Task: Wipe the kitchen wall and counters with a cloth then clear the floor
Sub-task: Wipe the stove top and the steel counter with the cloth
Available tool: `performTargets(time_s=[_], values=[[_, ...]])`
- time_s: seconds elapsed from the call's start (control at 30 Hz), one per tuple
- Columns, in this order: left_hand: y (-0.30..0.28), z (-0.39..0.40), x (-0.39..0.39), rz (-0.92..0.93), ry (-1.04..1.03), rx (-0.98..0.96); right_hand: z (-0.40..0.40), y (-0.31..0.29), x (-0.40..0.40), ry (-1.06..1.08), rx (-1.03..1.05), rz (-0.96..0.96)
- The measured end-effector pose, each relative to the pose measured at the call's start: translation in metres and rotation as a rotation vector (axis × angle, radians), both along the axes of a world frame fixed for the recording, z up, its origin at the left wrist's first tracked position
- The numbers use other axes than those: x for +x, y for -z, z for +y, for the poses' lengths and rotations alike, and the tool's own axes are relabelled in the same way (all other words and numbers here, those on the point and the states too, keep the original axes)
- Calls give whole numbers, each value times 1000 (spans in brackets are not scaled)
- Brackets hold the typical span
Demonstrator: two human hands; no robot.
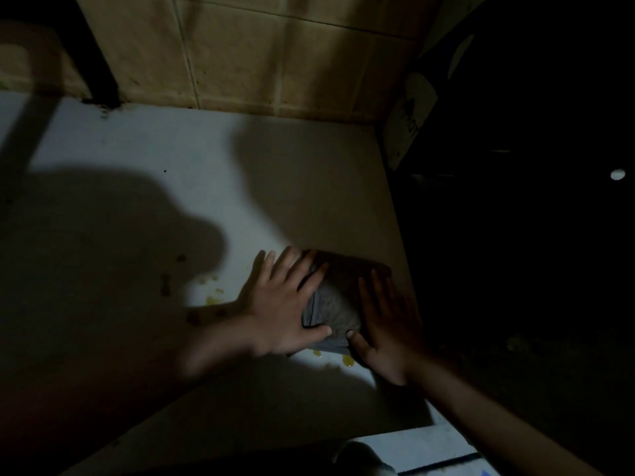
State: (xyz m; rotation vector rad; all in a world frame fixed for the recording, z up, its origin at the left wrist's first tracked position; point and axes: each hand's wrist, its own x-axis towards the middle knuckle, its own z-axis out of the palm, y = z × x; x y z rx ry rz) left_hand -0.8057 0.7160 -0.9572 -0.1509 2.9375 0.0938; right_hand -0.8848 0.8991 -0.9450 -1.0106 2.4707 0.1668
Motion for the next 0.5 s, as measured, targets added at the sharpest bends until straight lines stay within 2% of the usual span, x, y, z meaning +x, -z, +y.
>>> performTargets(time_s=[0.3,0.5], values=[[6,-46,-3,26,-37,-100,-49,-4,-6,-23,-3,-33],[9,-79,8,68,-120,-94,-87,-3,-8,-97,-52,-12]])
